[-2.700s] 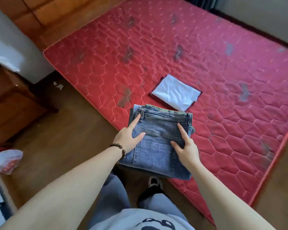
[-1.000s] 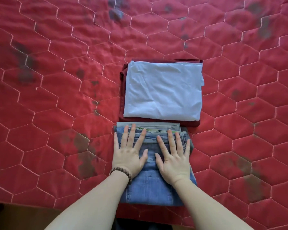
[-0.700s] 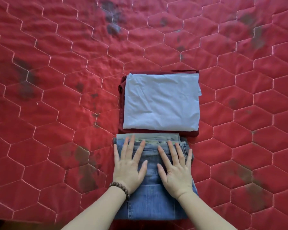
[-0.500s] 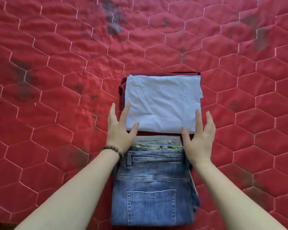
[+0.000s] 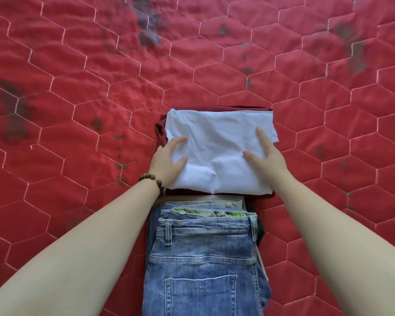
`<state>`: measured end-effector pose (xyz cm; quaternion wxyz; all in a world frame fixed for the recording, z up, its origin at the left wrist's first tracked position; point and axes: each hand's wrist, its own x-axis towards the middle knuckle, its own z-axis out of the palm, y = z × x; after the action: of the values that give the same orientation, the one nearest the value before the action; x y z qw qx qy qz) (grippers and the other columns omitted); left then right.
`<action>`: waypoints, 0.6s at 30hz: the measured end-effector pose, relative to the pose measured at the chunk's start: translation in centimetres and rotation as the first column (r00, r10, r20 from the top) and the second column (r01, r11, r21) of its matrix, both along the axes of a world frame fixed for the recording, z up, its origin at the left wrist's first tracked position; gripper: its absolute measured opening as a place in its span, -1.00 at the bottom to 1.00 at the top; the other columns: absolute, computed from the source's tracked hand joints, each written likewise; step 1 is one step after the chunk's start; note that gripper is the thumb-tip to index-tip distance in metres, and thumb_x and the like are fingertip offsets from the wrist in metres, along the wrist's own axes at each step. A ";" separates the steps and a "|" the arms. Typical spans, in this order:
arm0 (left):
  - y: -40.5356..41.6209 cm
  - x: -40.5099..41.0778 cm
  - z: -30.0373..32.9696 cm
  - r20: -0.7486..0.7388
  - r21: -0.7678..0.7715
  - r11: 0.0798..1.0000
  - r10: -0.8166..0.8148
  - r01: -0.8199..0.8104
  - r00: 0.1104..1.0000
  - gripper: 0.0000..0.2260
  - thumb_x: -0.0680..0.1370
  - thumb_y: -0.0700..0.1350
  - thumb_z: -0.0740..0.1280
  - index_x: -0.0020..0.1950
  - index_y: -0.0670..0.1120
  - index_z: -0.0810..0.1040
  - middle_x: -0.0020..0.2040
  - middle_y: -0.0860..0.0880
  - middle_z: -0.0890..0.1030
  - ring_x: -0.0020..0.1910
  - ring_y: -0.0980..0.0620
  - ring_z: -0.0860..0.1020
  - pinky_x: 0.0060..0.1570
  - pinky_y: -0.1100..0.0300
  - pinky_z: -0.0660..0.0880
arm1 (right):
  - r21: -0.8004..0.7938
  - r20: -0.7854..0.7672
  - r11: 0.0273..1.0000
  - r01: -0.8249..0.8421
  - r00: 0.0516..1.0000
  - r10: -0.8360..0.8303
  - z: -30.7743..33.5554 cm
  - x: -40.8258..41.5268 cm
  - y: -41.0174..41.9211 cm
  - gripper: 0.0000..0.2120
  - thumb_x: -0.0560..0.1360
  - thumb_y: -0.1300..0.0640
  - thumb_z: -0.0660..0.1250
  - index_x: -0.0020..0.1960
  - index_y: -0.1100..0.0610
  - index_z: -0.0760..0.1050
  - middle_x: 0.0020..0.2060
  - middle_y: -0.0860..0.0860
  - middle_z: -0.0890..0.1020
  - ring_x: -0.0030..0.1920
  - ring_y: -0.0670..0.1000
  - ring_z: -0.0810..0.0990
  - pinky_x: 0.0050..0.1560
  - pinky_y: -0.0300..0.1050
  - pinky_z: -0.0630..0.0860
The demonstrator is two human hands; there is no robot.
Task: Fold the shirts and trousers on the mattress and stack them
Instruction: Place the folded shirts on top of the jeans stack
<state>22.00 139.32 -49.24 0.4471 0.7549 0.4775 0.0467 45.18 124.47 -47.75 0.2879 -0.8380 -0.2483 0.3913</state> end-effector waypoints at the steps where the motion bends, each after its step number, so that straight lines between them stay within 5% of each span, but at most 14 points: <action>1: 0.3 0.4 0.3 0.006 0.014 1.000 0.005 -0.005 1.000 -0.55 0.51 -0.20 0.33 0.38 0.06 0.44 0.30 0.02 0.52 0.25 -0.11 0.41 0.18 0.28 0.25 | 0.042 -0.034 0.999 0.008 0.999 -0.007 0.2 0.1 0.1 -0.36 0.48 0.02 0.40 0.47 -0.23 0.21 0.23 -0.25 0.39 0.26 -0.16 0.39 0.23 -0.28 0.26; 4: 0.8 1.1 1.8 -0.021 0.063 0.998 0.031 -0.030 0.999 -0.56 0.56 -0.20 0.27 0.43 0.04 0.40 0.38 -0.04 0.47 0.40 -0.11 0.33 0.36 0.22 0.14 | 0.095 -0.004 0.996 -0.004 1.000 0.005 1.7 -0.1 0.8 -0.46 0.48 0.08 0.40 0.42 -0.11 0.36 0.22 -0.30 0.39 0.31 -0.22 0.36 0.22 -0.38 0.22; 12: -2.3 -2.8 10.2 0.014 0.136 0.990 0.041 -0.043 0.999 -0.54 0.58 -0.14 0.25 0.48 0.11 0.31 0.33 -0.15 0.43 0.30 -0.11 0.43 0.28 0.13 0.34 | 0.178 0.050 0.984 -0.017 0.999 0.009 9.0 -3.8 -2.4 -0.45 0.48 0.05 0.39 0.44 -0.12 0.35 0.26 -0.33 0.39 0.30 -0.28 0.34 0.34 -0.28 0.23; 15: -6.4 -6.0 12.7 0.003 0.158 0.987 0.032 -0.032 0.999 -0.52 0.58 -0.12 0.27 0.48 0.13 0.30 0.24 -0.19 0.47 0.08 -0.08 0.50 0.11 0.27 0.32 | 0.154 0.100 0.987 -0.040 0.995 0.025 11.5 -6.4 -6.2 -0.39 0.48 0.05 0.39 0.47 -0.13 0.28 0.27 -0.28 0.39 0.28 -0.25 0.34 0.32 -0.27 0.23; 18: -10.9 -9.0 14.3 -0.005 0.185 0.983 0.012 -0.011 1.000 -0.52 0.59 -0.12 0.29 0.49 0.11 0.29 0.06 -0.20 0.48 -0.17 0.03 0.37 -0.03 0.29 0.32 | 0.112 0.150 0.992 -0.048 0.988 0.031 12.6 -9.1 -10.4 -0.32 0.49 0.03 0.39 0.51 -0.16 0.17 0.31 -0.08 0.43 0.25 -0.13 0.38 0.22 -0.24 0.23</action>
<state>13.01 128.41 -34.97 0.3734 0.7905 0.4769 0.0909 36.08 114.06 -35.16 0.3090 -0.8415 -0.3079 0.3187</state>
